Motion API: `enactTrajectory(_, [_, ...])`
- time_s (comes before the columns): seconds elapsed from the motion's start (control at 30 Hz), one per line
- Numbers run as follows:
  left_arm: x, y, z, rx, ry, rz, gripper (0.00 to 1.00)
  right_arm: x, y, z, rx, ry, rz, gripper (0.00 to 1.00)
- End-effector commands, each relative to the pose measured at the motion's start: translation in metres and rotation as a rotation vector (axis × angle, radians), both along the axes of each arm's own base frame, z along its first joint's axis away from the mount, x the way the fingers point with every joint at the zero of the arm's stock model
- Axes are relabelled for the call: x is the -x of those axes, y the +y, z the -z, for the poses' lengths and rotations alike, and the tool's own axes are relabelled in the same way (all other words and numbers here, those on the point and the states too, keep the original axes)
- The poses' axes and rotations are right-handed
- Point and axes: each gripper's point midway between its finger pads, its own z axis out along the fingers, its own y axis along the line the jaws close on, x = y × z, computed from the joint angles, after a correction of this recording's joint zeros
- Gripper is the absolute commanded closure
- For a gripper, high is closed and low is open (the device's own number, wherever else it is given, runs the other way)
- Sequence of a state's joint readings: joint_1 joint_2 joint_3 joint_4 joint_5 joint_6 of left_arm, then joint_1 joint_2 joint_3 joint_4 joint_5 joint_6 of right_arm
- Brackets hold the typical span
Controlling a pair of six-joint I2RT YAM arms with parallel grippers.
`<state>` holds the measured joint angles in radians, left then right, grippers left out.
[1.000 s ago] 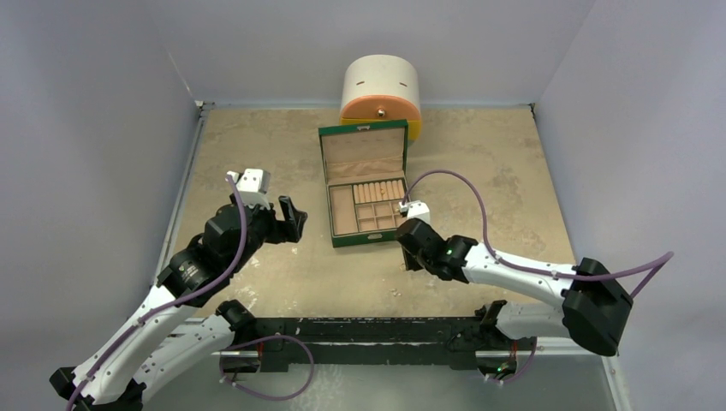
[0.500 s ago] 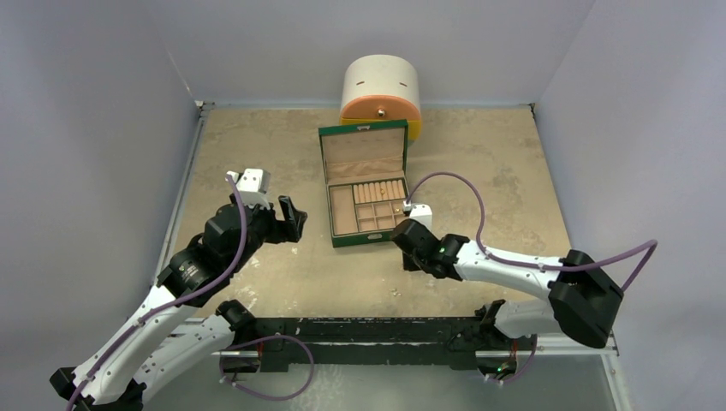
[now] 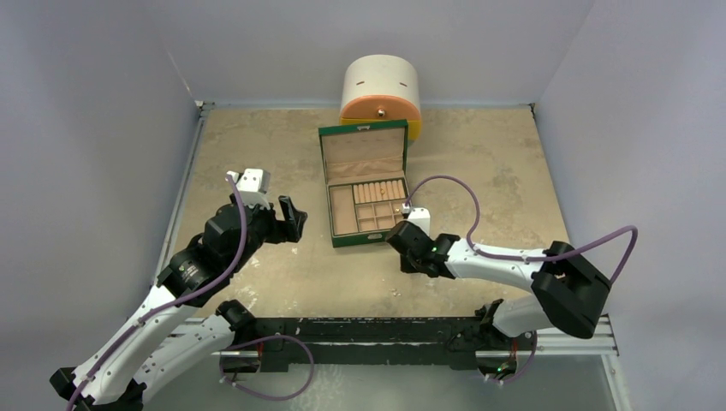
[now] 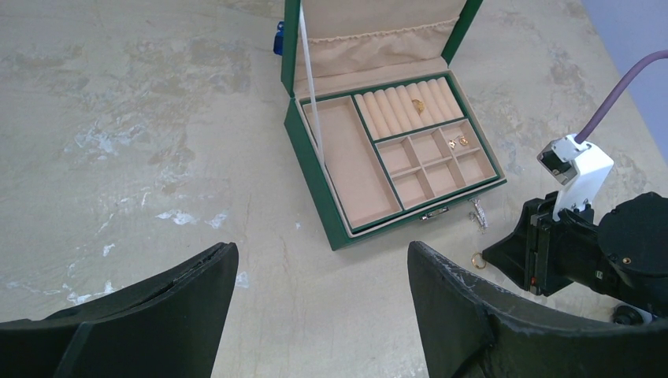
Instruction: Organize the mixed jewelry
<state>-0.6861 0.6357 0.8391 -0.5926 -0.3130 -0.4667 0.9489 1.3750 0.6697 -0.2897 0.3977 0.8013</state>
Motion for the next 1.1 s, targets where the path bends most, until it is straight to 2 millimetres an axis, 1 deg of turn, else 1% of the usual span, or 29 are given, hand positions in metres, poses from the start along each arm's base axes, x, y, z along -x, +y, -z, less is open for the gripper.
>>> enactTrajectory(0.0, [-0.004,-0.002,-0.011,0.016,-0.042,0.008,0.21,-0.003,0.003,-0.002,-0.018,-0.011,0.033,0.84])
enactTrajectory(0.33, [-0.004,-0.002,-0.011,0.015,-0.041,0.008,0.21,0.003,0.002,0.006,-0.013,0.008,0.029,0.86])
enactTrajectory(0.5, [-0.005,-0.002,-0.010,0.014,-0.040,0.008,0.21,0.005,-0.002,0.009,0.029,0.007,0.029,0.87])
enactTrajectory(0.6, [-0.005,-0.002,-0.011,0.016,-0.040,0.009,0.21,0.008,-0.001,0.011,0.054,0.008,0.022,0.87])
enactTrajectory(0.77, [-0.004,-0.003,-0.011,0.016,-0.040,0.010,0.21,0.011,-0.003,0.016,0.107,0.012,0.031,0.90])
enactTrajectory(0.83, [-0.004,-0.002,-0.011,0.017,-0.039,0.009,0.21,0.012,-0.005,0.018,0.132,0.016,0.037,0.93])
enactTrajectory(0.93, [-0.004,-0.002,-0.011,0.018,-0.040,0.010,0.21,0.013,-0.006,0.022,0.153,0.024,0.039,1.00])
enactTrajectory(1.07, [-0.004,-0.003,-0.010,0.019,-0.038,0.010,0.21,0.013,0.000,0.020,0.121,0.023,0.035,1.00])
